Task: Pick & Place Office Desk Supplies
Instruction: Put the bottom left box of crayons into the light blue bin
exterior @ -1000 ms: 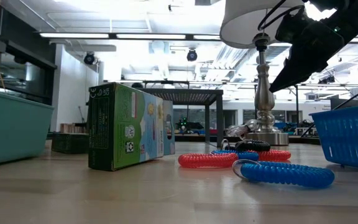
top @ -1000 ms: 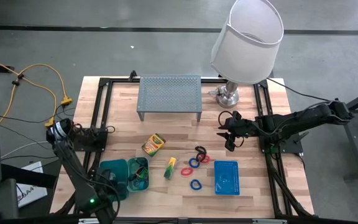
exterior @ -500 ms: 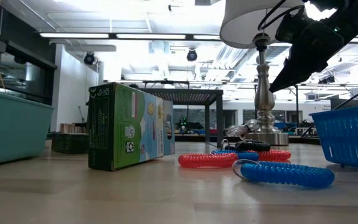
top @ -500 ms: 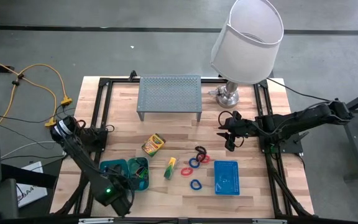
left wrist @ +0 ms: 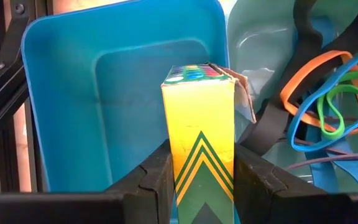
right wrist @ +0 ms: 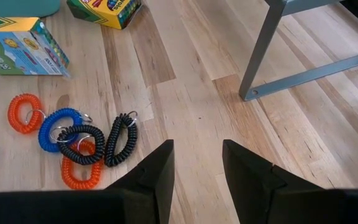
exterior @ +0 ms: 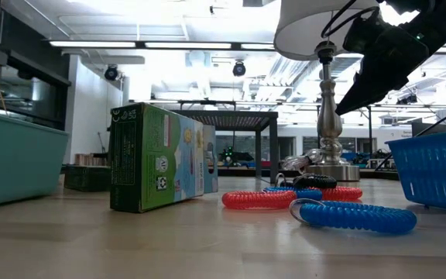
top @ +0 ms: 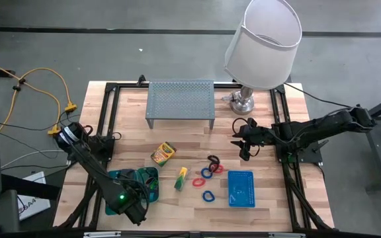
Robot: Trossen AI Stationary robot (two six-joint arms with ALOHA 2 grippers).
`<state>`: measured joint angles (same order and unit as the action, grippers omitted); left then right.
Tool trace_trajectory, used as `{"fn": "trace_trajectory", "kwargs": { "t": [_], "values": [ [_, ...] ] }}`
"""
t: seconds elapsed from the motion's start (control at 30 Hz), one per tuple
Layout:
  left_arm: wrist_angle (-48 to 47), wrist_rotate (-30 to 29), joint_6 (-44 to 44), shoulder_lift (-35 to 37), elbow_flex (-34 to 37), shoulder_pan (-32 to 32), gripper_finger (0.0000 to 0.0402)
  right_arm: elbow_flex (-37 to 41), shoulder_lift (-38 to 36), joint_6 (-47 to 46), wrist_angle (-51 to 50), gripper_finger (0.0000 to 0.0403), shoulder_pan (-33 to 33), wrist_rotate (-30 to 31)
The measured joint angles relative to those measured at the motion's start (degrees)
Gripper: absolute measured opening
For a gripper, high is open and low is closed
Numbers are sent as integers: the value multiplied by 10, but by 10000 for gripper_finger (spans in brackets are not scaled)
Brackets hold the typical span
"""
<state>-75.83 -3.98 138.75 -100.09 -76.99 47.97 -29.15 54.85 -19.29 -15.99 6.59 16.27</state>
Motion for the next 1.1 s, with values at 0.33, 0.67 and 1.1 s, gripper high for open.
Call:
{"fn": "trace_trajectory", "kwargs": {
  "t": [0.33,0.67,1.1],
  "values": [
    [0,2,-4,0,0,-1,118,0,0,0,0,124,0,0],
    [-3,-6,-8,0,0,-1,118,0,0,0,0,124,0,0],
    [-5,-7,-10,0,0,3,170,0,0,0,0,124,0,0]
  ]
}}
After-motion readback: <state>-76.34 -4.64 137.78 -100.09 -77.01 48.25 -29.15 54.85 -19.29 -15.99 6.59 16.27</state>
